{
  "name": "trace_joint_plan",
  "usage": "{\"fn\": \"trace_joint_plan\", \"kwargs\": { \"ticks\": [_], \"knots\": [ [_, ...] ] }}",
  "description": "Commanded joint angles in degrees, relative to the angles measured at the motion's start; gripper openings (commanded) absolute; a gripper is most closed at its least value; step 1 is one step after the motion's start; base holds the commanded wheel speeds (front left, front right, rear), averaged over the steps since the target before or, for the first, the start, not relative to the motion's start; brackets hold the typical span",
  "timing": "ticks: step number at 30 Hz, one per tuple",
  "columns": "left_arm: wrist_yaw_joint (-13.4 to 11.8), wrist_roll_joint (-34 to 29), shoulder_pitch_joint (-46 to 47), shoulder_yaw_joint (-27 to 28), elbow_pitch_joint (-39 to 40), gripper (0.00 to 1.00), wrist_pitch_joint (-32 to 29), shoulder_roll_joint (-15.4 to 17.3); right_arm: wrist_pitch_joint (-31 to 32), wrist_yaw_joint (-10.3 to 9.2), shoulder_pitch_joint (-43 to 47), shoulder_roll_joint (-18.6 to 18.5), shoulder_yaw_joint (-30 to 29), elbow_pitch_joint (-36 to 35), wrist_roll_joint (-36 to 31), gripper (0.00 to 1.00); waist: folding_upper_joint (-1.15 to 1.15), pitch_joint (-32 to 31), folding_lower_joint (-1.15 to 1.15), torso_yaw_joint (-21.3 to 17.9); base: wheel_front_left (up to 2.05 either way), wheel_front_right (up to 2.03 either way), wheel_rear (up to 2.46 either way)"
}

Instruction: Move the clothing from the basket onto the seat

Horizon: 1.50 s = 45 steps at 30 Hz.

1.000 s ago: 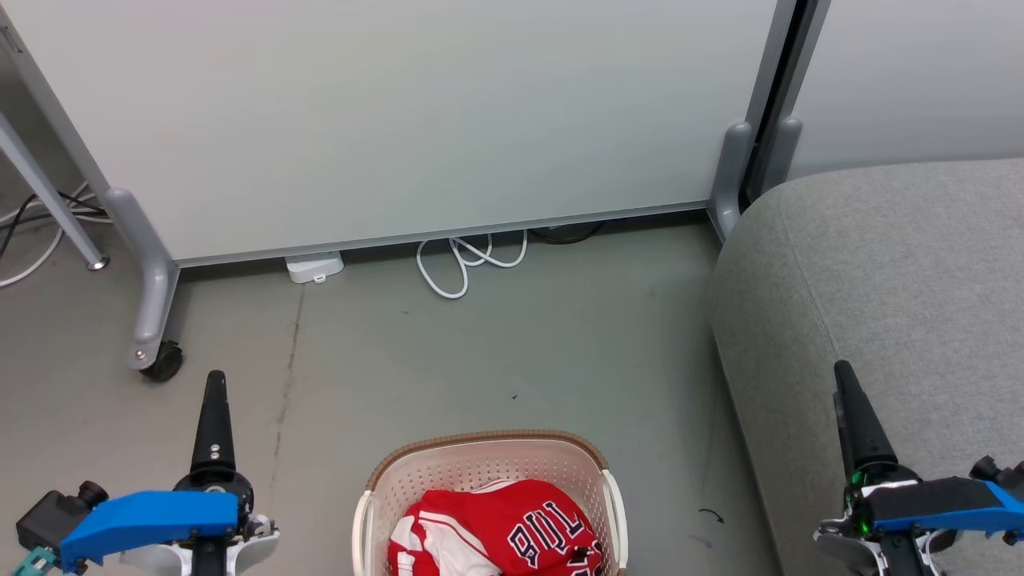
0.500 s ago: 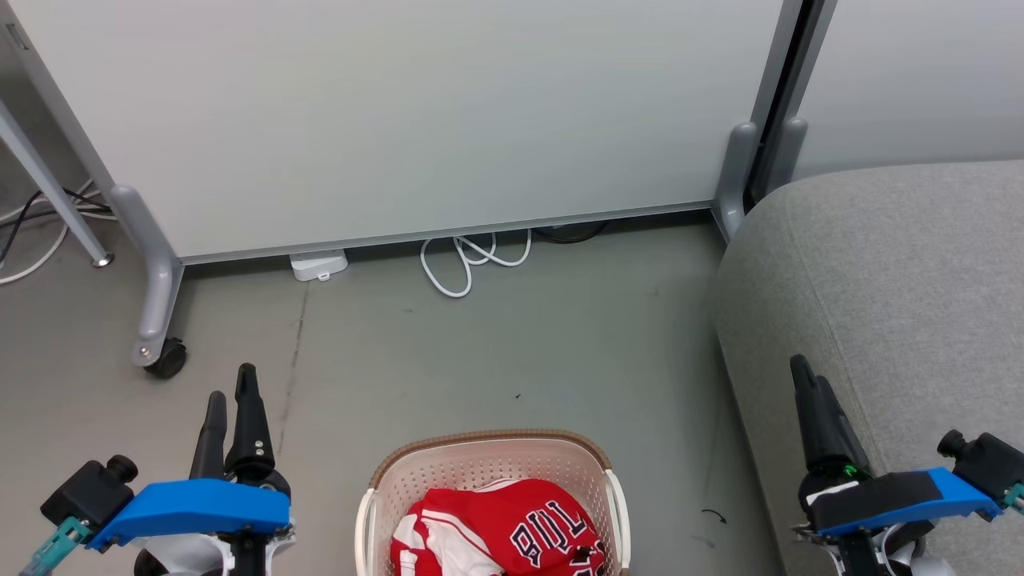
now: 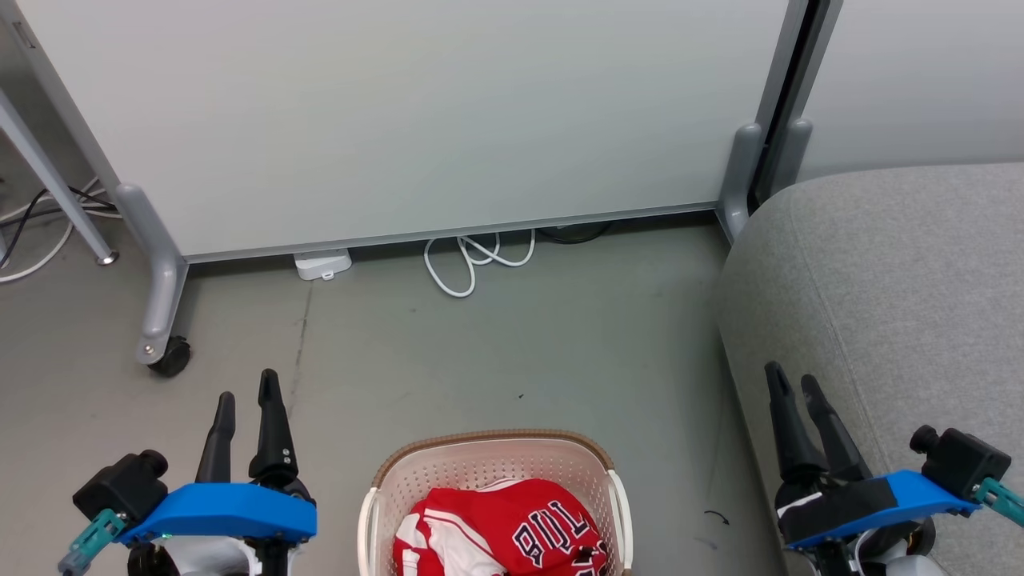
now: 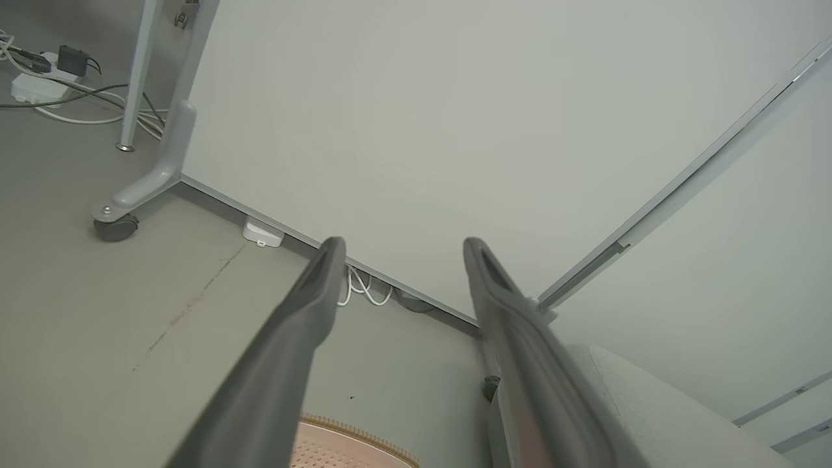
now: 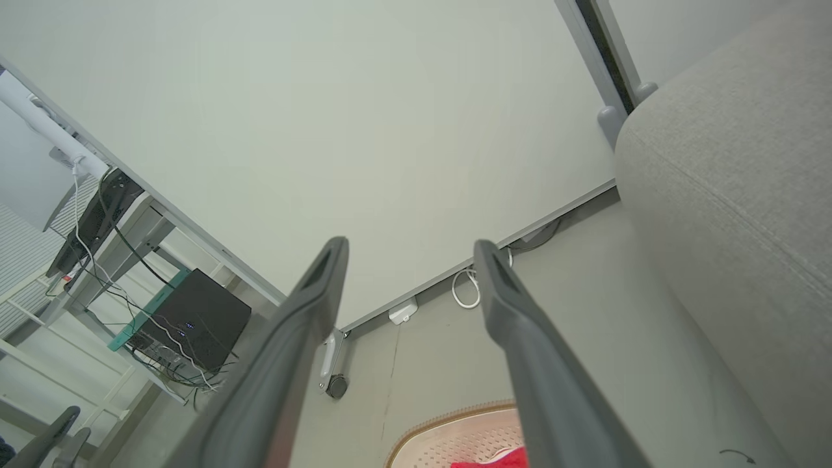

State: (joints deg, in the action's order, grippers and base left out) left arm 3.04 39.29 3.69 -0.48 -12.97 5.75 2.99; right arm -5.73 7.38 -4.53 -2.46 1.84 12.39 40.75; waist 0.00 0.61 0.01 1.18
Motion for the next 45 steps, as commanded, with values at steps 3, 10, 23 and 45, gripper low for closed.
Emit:
{"fn": "trace_joint_plan", "kwargs": {
  "ticks": [3,10,23,45],
  "knots": [
    [-0.4,-3.2,1.6,-0.3,0.1,1.0,1.0,0.5,-1.0,0.1,-1.6,-0.4,0.5,-0.2,-3.3,1.0,0.0,0.0,0.0,0.1,0.0,0.0,0.0],
    [-1.0,-7.8,1.8,-1.0,-0.3,1.0,2.2,0.5,-2.1,0.11,-1.7,-0.4,0.9,0.1,-8.2,1.0,0.0,0.1,-0.01,0.3,0.0,0.0,0.0],
    [-1.6,-15.8,1.9,-2.1,0.0,1.0,4.1,0.7,-4.1,0.12,-2.1,-0.5,2.0,0.5,-16.3,1.0,0.0,0.2,-0.01,0.6,0.0,0.0,0.0],
    [-2.6,-27.2,1.9,-3.3,0.0,1.0,6.9,0.8,-6.9,0.15,-2.4,-0.5,3.3,1.2,-28.2,1.0,0.0,0.4,-0.01,1.1,0.0,0.0,0.0]
  ]
}}
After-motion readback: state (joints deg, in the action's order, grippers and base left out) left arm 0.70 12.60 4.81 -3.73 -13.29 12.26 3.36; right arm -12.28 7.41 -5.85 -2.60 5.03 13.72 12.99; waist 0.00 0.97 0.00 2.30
